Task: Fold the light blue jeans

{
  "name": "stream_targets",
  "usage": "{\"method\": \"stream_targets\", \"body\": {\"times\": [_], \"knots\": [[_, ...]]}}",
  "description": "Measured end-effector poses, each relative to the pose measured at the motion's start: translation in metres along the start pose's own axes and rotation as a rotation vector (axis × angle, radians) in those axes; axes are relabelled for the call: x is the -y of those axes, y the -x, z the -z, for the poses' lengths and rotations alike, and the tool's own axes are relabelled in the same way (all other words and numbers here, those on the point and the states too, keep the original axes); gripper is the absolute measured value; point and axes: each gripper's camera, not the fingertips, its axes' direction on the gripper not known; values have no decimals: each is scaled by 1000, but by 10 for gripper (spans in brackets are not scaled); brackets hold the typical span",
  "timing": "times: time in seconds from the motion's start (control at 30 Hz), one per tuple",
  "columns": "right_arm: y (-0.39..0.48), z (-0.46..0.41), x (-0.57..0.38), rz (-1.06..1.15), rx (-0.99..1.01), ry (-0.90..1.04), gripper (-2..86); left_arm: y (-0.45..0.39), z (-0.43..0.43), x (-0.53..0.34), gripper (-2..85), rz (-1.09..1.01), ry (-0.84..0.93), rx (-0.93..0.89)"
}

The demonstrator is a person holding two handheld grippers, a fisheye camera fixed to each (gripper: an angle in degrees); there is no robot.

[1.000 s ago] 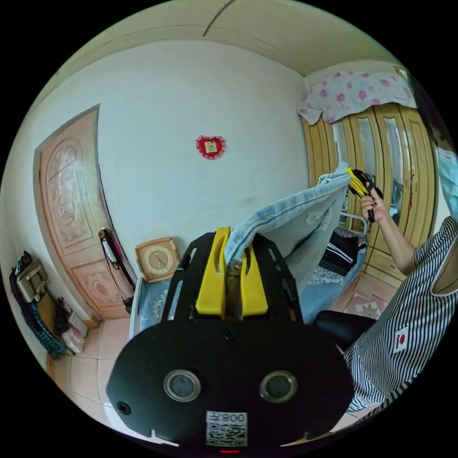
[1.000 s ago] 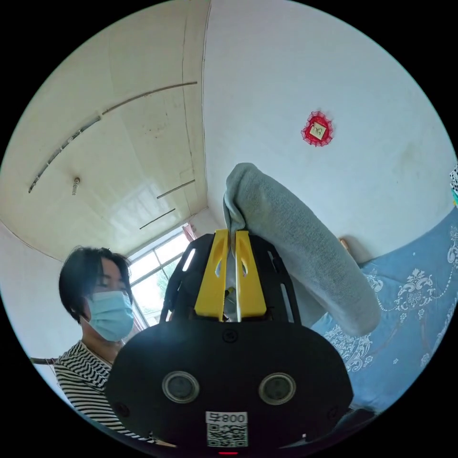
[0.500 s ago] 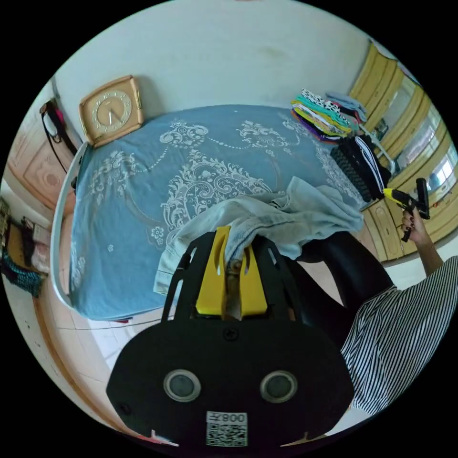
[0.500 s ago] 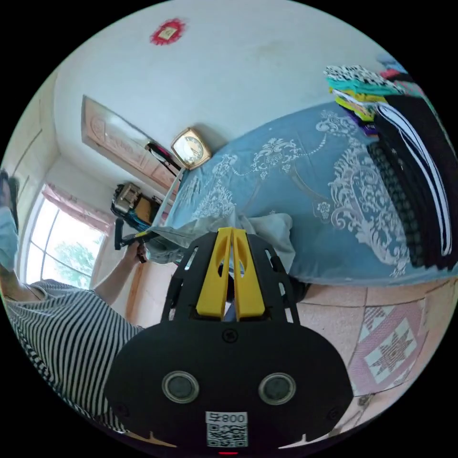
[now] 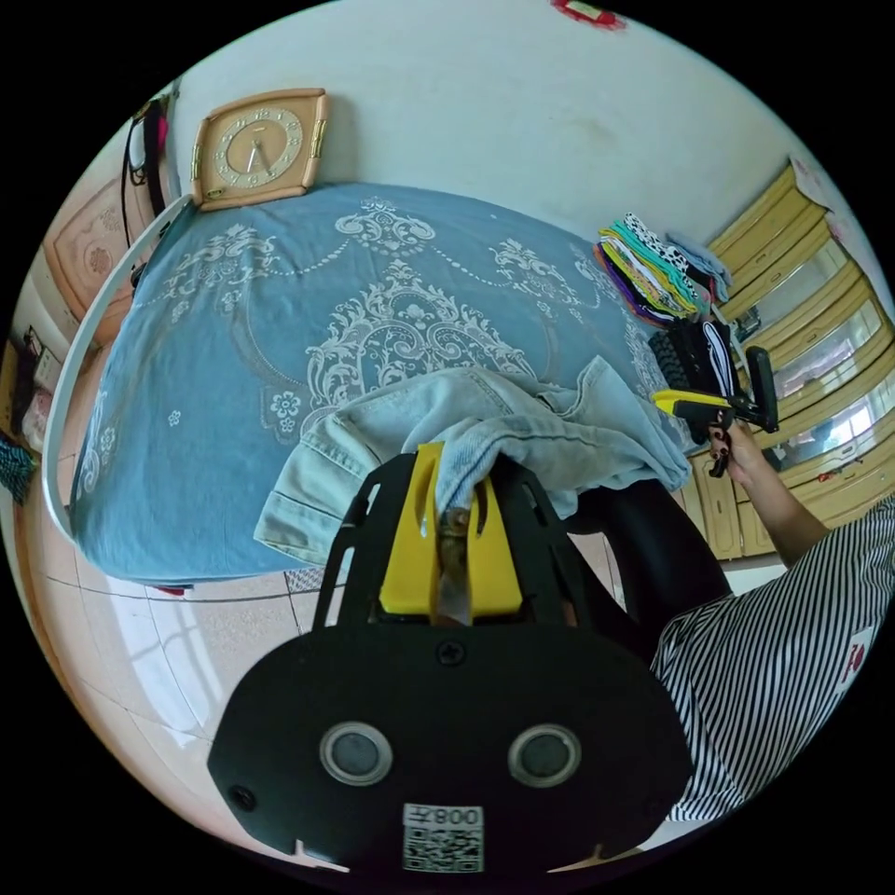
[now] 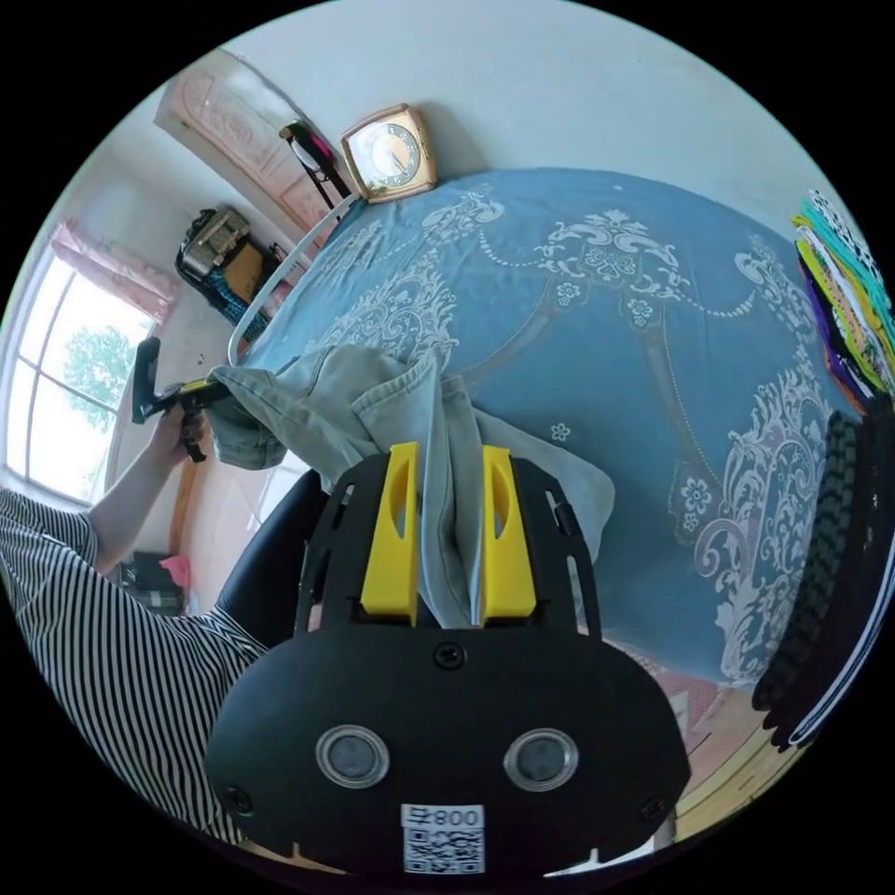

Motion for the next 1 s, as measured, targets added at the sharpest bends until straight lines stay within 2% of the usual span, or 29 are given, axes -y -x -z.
{"method": "stream_targets", "body": {"times": [0.2,0.5,0.57,0.83,1.0], "knots": [[19,-42,38,7,65,102,116,23,-1,4,2,0,18,12],[32,-72,58,-76,142,196,36,56,20,-1,-2,12,-5,36],[39,-56,54,-67,142,147,30,63,37,-5,-4,16,-60,38],[36,109,-30,-198,118,-378,19,105,164,-33,-5,49,-415,62],[47,170,-82,-235,90,-603,20,139,235,-43,-4,61,-587,93]]}}
